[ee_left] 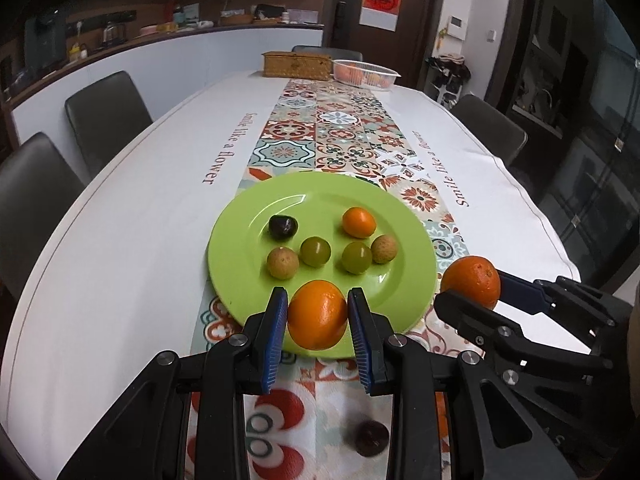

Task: Organize fruits
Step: 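Carry both oranges onto the green plate and open both tools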

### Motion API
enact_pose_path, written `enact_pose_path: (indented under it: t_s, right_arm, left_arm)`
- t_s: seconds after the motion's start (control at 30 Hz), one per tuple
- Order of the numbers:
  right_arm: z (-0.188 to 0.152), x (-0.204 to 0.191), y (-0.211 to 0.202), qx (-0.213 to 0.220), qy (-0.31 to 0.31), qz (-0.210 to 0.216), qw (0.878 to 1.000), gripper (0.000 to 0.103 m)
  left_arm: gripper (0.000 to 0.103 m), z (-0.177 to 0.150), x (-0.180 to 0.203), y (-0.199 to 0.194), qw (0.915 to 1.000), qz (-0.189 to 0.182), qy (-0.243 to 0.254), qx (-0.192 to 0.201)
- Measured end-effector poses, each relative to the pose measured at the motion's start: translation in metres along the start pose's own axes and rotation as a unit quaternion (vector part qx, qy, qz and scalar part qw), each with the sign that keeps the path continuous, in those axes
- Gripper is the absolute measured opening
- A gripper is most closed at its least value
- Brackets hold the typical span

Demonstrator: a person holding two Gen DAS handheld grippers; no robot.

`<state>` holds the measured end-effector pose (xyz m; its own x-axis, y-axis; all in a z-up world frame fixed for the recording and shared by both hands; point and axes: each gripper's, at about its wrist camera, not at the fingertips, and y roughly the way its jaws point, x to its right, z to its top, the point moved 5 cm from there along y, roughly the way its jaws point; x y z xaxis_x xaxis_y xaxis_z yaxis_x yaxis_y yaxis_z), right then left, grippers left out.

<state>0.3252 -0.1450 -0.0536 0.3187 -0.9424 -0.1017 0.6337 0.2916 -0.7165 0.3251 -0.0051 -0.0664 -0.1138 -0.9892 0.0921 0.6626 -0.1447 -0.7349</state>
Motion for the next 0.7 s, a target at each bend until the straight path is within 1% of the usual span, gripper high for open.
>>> enact_pose_path:
  t_s: [0.13, 0.27, 0.37, 0.5, 0.53, 0.6, 0.7]
  right_arm:
    - [0.004, -0.004, 0.012, -0.004, -0.010, 0.004, 1.000, 0.041]
    - [0.007, -0.004, 0.027, -0.015, -0.017, 0.007, 1.000, 0.041]
    - [0.009, -0.001, 0.038, -0.023, -0.018, 0.008, 1.000, 0.041]
    - [0.013, 0.002, 0.050, -0.030, -0.013, 0.010, 0.999, 0.041]
    - [0.014, 0.004, 0.053, -0.033, -0.008, 0.015, 0.999, 0.041]
    - [0.015, 0.005, 0.056, -0.034, -0.002, 0.021, 0.999, 0.042]
    - [0.018, 0.011, 0.052, -0.022, 0.010, 0.016, 1.000, 0.044]
  left_arm:
    - [0.031, 0.002, -0.002, 0.011, 0.9998, -0.012, 0.011, -0.007]
    - [0.031, 0.003, -0.006, 0.022, 0.9995, -0.008, 0.028, -0.015]
    - [0.031, 0.004, -0.012, 0.028, 0.9993, -0.013, 0.028, -0.020]
    - [0.031, 0.005, -0.017, 0.036, 0.9988, -0.030, 0.028, -0.028]
    - [0.032, 0.005, -0.018, 0.037, 0.9986, -0.031, 0.030, -0.029]
    - [0.041, 0.005, -0.019, 0.036, 0.9988, -0.022, 0.035, -0.025]
    - [0.042, 0.003, -0.021, 0.031, 0.9989, -0.013, 0.040, -0.021]
